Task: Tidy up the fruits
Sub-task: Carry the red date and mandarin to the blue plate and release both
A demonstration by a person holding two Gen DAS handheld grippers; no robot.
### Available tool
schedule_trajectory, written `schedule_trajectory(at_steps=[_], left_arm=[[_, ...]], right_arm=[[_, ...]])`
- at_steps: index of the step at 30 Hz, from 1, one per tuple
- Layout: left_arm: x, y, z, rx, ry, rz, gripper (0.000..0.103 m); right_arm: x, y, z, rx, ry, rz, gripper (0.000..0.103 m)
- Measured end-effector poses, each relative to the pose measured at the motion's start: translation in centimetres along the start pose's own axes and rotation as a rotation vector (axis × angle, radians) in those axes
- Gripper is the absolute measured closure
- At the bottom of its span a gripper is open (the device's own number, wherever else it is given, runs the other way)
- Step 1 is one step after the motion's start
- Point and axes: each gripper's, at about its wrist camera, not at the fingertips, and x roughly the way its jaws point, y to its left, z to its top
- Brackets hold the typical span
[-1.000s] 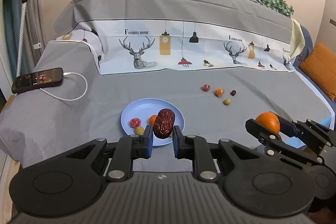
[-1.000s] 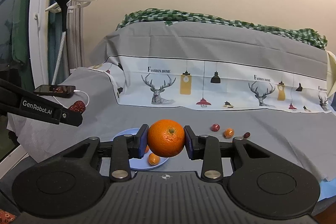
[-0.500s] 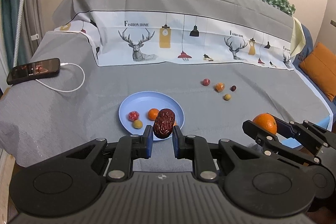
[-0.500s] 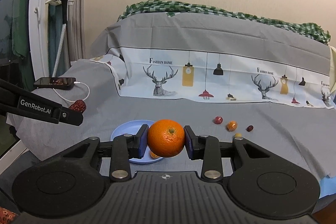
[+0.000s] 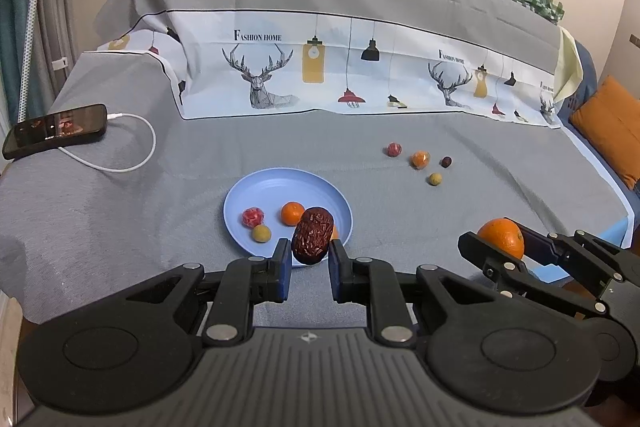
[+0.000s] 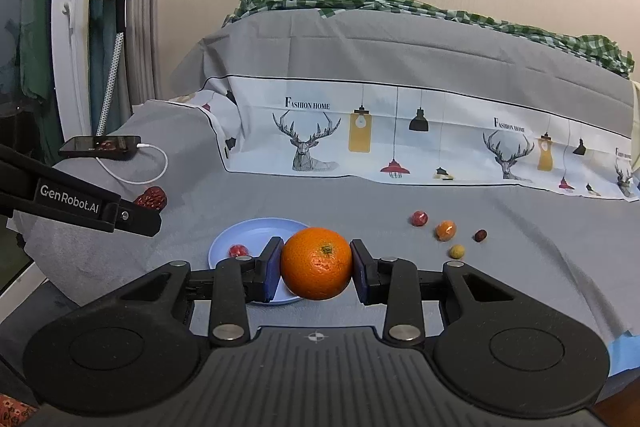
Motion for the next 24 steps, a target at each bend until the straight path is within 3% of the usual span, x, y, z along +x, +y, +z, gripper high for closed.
schedule_trajectory(at_steps=[7,13,24], left_arm=[[1.1,1.5,0.9,-0.04,0.027,0.024,0.082],[3.2,4.0,2.2,-0.079,0.049,0.066,0.082],[13.2,5.7,4.5,-0.053,0.148,0.063,0.082]], right_arm=[[1.2,0.1,0.5,-0.013,0.008,0.009,0.066],[4.7,0.7,1.3,-0.011,0.041,0.044,0.066],[16.1,2.5,0.1,-0.036,0.192,0.055,0.066]])
